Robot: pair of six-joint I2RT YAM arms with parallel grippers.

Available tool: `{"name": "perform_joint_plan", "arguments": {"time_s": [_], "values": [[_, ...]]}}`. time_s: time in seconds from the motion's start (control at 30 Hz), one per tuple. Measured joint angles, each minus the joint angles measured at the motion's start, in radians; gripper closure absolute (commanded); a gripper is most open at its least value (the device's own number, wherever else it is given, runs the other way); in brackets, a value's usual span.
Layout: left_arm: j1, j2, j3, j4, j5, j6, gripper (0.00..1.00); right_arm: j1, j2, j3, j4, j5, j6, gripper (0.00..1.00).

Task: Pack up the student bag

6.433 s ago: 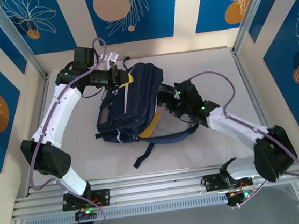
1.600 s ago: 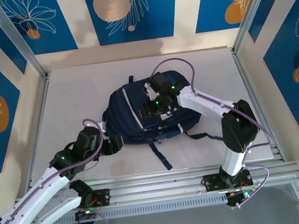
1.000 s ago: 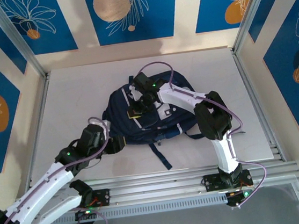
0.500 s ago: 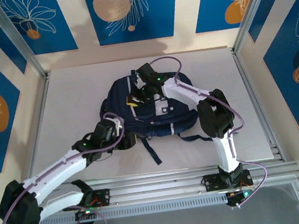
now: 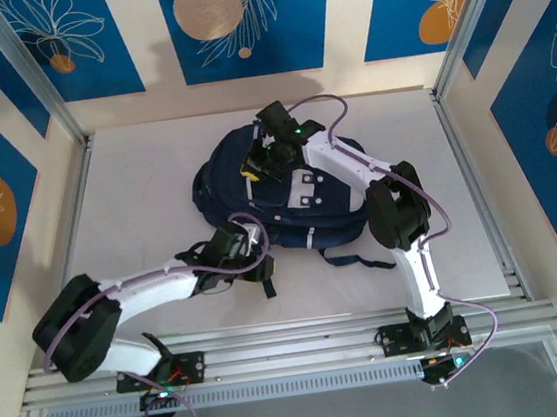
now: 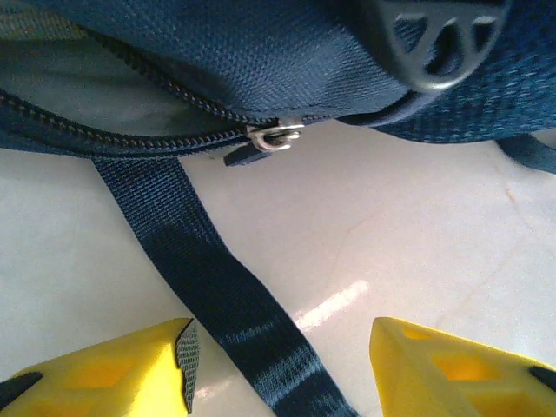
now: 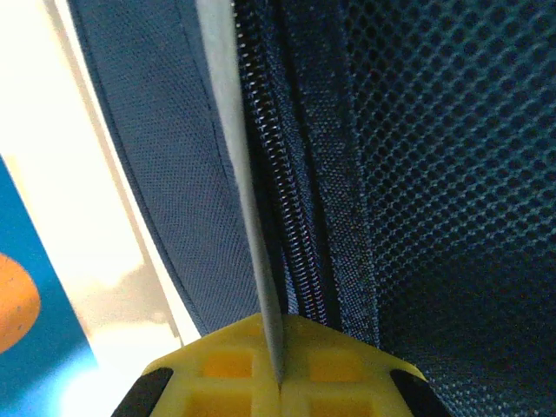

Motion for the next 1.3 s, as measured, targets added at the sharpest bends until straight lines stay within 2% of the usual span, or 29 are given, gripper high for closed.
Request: {"name": "perform_joint_plan", "arguments": {"time_s": [0.27,0.5,0.67,0.8,0.93,1.03,1.3], "values": [[-0.001,0.078,0.102,-0.005,-0.103,0.031,0.38,-0.074,0.089,0.002,0.003,-0.013,0.019,1.0],[-0.001,0.198,0.177,0.006,-0.107,0.029,0.36,-0.12,0.111,0.031,0.009,-0.035,0.037,1.0],[-0.001,0.19,0.184,-0.006,-0.109,0.024,0.41,-0.132,0.151,0.083,-0.005,-0.042,0.032,1.0],[-0.001,0.098,0.184,-0.04,-0.137,0.024,0.45,-0.135,0.186,0.13,-0.03,-0.029,0.002,1.0],[-0.001,0.037,0.199,-0.047,-0.158,0.014,0.41,-0.136,0.193,0.137,-0.032,-0.019,-0.022,1.0],[-0.001,0.08,0.229,-0.045,-0.154,-0.003,0.4,-0.136,0.195,0.137,-0.032,-0.019,-0.029,1.0],[-0.001,0.239,0.274,-0.038,-0.143,-0.005,0.49,-0.136,0.198,0.137,-0.031,-0.019,-0.039,1.0]]}}
